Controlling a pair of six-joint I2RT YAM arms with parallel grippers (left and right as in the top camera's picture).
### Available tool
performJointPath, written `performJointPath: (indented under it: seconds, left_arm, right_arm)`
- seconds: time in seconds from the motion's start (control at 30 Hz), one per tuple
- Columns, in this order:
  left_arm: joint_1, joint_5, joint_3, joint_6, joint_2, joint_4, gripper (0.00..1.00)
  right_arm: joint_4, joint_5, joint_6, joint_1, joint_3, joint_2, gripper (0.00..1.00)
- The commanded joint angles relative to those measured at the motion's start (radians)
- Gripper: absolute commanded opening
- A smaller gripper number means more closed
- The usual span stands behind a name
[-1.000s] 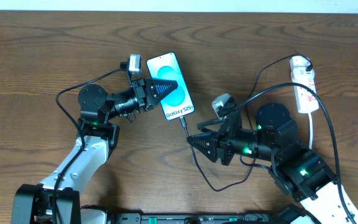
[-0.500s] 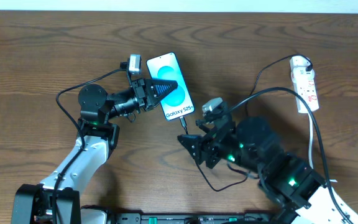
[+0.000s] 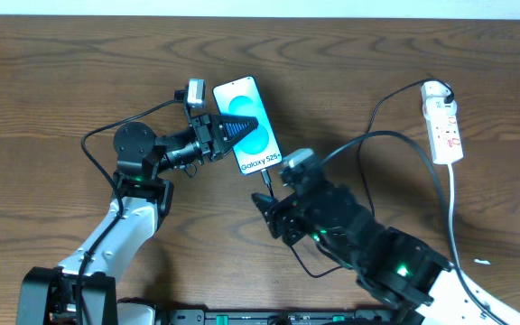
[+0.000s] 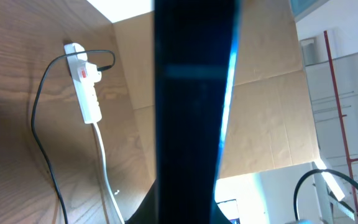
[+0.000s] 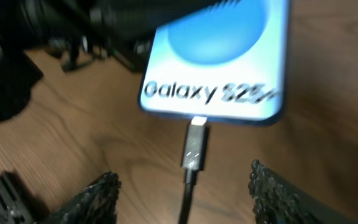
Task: Plug charger to phone and switch on socket
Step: 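Push the plug up into the phone's bottom port with the right gripper, then open the right gripper and pull it back from the plugged cable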
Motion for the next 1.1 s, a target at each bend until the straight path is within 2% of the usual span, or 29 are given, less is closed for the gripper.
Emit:
performJointPath:
  seconds: [0.0,0.37,0.57,0.67,0.8,1.07]
  left_arm:
    - [-0.002,-0.008,0.023,0.02,-0.003,0.013,0.07]
    - [-0.002,-0.008,0.023,0.02,-0.003,0.013,0.07]
    - [-0.002,-0.008,0.023,0.021,-0.003,0.013,0.07]
    - [-0.002,0.0,0.023,0.02,-0.003,0.013,0.07]
    - [-0.002,0.014,0.023,0.02,-0.003,0.013,0.08]
    - [-0.003,0.034,0.023,-0.02,-0.003,0.013,0.07]
  right_arm:
    - [-0.005,0.033,0.015,0.014,0.019,0.032,0.64]
    - [-0.037,0.078,0.047,0.016,0.019,0.042,0.5]
    - [-0.027,0.077,0.047,0.016,0.019,0.045,0.27]
    - [-0.001,0.077,0.051,0.016,0.019,0.045,0.19]
    - [0.051,0.077,0.074,0.016,0.019,0.045,0.02]
    - [0.163,0.077,0.077,0.016,0.019,0.061,0.01]
